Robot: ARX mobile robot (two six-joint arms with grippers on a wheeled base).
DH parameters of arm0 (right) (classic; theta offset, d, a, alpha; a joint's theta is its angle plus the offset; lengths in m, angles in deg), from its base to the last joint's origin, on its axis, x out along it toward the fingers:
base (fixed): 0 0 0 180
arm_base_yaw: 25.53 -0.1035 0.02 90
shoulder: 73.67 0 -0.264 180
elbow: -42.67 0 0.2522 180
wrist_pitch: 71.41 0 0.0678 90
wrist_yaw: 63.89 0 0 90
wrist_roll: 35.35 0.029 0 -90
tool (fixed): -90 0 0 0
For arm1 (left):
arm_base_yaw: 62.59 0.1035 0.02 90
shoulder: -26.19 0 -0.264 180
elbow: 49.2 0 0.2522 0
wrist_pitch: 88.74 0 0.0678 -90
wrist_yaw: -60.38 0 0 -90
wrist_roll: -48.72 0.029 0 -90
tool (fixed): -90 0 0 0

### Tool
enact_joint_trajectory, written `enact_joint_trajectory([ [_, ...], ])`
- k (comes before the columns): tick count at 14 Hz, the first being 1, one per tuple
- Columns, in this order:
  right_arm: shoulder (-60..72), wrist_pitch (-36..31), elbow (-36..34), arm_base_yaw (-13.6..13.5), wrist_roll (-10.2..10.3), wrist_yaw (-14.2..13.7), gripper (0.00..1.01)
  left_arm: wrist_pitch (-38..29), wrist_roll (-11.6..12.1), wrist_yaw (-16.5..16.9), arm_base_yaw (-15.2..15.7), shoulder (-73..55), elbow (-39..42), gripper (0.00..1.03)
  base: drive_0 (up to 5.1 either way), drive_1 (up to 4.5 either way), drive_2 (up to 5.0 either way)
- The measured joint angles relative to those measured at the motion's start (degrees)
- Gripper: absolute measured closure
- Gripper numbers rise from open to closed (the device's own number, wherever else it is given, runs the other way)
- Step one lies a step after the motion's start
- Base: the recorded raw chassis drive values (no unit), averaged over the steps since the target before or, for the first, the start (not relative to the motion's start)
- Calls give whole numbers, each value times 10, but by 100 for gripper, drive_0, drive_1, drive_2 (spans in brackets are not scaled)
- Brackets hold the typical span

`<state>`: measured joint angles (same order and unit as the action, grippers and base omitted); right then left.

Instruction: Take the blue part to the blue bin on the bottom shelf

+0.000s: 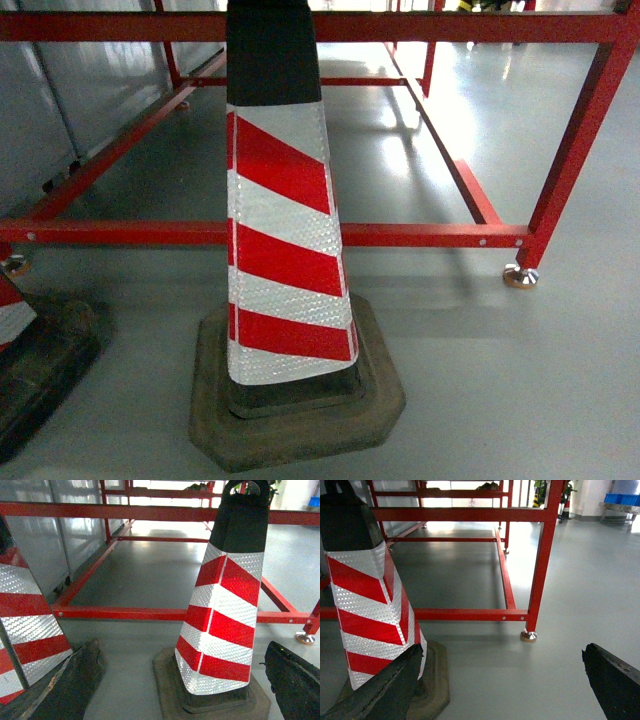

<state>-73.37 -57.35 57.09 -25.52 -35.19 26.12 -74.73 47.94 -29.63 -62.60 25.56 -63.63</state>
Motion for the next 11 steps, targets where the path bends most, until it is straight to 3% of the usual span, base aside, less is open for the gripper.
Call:
enact_joint_trajectory([
  [11, 0, 0, 0, 0, 0, 0, 3, 0, 0, 0, 0, 0, 0, 5, 0, 0, 0],
])
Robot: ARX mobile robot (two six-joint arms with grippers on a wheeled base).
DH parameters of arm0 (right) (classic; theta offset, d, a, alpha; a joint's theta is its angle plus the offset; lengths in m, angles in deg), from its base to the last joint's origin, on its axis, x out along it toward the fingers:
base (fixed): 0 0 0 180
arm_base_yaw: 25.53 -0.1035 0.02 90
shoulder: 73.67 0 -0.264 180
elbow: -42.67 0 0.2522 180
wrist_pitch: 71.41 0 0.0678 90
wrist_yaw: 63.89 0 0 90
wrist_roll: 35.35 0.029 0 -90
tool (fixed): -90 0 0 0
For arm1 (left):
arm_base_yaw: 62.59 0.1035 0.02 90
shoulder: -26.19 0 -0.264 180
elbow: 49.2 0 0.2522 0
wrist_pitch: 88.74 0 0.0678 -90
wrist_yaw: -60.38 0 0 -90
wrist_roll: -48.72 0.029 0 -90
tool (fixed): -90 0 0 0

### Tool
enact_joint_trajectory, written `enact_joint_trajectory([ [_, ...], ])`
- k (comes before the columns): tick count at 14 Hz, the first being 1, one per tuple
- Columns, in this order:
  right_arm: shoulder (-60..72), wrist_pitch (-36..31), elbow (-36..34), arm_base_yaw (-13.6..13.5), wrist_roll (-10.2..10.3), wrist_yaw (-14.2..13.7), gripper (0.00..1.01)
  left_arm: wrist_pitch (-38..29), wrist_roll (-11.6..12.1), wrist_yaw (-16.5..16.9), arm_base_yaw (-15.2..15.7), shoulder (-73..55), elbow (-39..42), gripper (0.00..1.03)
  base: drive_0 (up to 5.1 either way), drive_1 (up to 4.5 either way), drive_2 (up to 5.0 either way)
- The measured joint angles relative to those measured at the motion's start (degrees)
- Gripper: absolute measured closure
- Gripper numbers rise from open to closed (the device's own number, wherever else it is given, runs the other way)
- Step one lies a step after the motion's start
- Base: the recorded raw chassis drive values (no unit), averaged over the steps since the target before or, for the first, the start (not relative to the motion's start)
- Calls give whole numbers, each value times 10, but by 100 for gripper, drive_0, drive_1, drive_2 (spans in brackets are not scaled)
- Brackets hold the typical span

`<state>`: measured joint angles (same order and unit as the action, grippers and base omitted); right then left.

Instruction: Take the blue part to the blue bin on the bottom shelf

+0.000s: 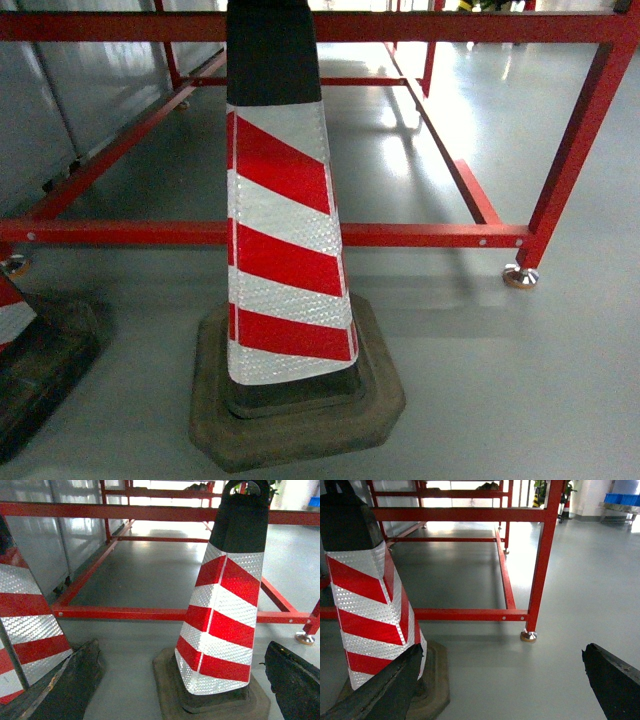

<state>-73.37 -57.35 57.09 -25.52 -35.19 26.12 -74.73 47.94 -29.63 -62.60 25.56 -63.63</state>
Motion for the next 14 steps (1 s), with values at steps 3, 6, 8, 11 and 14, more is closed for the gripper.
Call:
enact_joint_trajectory([
  [3, 0, 0, 0, 0, 0, 0, 3, 0, 0, 0, 0, 0, 0, 5, 0, 0, 0],
  [6, 0, 0, 0, 0, 0, 0, 3, 0, 0, 0, 0, 0, 0, 5, 0, 0, 0],
  [8, 0, 1, 0, 0, 0, 0, 3, 1, 0, 0, 0, 0, 0, 5, 0, 0, 0],
  [11, 0, 0, 0, 0, 0, 0, 3, 1, 0, 0, 0, 0, 0, 5, 0, 0, 0],
  [14, 0, 0, 0, 0, 0, 0, 3, 0, 2, -1, 0, 0, 0, 5, 0, 0, 0],
])
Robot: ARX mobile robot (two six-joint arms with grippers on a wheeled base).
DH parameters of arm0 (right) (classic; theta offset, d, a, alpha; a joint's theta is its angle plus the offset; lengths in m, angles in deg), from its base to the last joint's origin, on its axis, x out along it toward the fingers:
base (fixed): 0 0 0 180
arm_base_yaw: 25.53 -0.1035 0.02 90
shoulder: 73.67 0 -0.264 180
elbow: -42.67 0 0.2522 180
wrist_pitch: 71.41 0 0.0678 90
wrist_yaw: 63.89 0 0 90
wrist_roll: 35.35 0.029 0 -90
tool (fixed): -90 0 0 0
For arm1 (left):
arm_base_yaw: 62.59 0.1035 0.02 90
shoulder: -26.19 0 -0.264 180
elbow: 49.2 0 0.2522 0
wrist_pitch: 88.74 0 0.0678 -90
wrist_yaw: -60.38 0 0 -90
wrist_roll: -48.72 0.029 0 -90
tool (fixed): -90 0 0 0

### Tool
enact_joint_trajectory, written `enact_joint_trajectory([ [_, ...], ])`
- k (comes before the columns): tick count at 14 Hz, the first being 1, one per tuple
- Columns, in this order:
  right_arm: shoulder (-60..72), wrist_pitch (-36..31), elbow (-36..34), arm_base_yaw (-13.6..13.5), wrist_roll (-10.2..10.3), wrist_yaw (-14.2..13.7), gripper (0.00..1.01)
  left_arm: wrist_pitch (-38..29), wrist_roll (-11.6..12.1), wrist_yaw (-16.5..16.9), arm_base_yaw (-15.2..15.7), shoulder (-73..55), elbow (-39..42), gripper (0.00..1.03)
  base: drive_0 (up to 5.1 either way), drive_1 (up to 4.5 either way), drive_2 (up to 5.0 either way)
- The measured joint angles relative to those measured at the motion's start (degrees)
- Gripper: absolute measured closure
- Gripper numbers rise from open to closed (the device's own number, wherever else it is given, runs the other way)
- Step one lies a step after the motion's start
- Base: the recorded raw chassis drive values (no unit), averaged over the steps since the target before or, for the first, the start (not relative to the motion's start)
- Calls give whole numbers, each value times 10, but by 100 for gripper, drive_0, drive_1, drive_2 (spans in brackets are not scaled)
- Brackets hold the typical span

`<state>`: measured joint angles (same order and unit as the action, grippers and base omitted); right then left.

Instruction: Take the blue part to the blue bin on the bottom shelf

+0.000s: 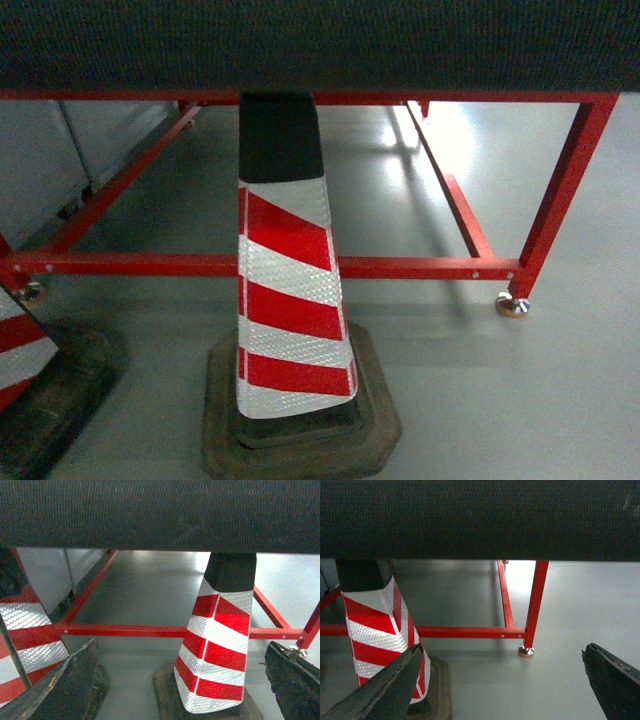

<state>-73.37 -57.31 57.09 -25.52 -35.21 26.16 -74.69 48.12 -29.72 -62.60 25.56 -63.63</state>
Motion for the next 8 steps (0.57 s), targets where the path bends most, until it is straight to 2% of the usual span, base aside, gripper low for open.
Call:
enact_joint_trajectory([
  [8, 0, 0, 0, 0, 1, -1, 3, 0, 0, 1, 0, 0, 0, 5, 0, 0, 0],
])
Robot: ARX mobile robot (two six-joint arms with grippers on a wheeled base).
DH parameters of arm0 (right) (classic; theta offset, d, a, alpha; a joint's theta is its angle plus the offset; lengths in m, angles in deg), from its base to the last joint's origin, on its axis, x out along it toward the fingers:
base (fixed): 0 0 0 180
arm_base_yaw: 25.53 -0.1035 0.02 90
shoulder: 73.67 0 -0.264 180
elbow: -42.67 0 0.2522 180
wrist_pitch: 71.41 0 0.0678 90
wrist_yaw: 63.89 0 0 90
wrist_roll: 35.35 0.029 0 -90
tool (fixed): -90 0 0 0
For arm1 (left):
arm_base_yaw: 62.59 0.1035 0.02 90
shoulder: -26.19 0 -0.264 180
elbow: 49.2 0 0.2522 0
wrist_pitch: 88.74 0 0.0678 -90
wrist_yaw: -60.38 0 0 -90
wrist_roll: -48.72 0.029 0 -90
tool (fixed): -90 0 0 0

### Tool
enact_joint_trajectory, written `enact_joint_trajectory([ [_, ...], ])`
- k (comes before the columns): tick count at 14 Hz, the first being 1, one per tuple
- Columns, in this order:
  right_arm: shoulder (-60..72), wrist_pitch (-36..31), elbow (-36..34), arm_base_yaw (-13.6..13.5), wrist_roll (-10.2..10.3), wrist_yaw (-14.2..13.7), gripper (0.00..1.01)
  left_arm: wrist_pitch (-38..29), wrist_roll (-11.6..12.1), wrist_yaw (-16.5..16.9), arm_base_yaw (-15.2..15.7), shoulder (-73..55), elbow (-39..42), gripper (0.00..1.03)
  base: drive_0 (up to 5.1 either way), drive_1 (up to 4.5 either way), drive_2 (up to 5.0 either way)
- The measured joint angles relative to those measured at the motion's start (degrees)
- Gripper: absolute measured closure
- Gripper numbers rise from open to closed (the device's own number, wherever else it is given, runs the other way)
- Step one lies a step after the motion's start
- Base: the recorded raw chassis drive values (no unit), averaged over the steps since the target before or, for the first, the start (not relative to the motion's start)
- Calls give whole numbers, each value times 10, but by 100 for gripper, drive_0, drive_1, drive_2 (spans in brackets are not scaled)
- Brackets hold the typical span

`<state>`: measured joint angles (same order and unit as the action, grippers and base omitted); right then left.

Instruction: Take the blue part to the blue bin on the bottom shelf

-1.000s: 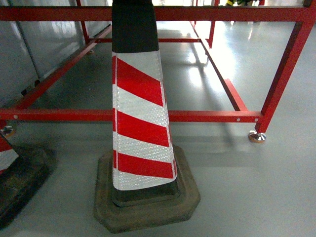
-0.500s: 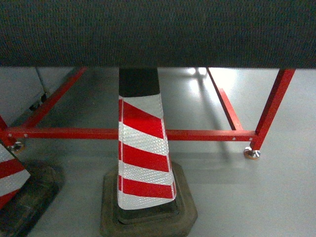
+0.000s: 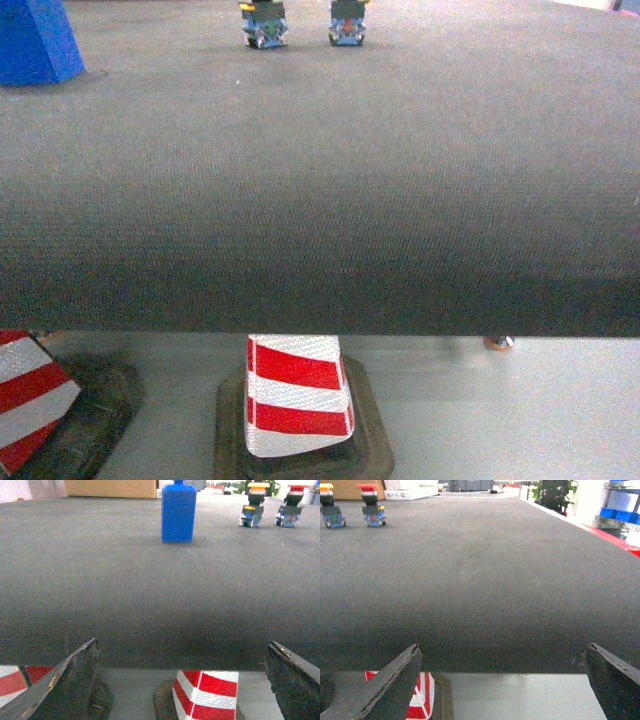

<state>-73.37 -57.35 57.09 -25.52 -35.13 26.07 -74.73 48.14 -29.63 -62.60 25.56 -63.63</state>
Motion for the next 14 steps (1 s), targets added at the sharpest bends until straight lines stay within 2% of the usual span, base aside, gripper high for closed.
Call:
enact_joint_trajectory([
  [14, 0, 0, 0, 0, -1, 1, 3, -2, 0, 0, 0, 0, 0, 5, 0, 0, 0],
])
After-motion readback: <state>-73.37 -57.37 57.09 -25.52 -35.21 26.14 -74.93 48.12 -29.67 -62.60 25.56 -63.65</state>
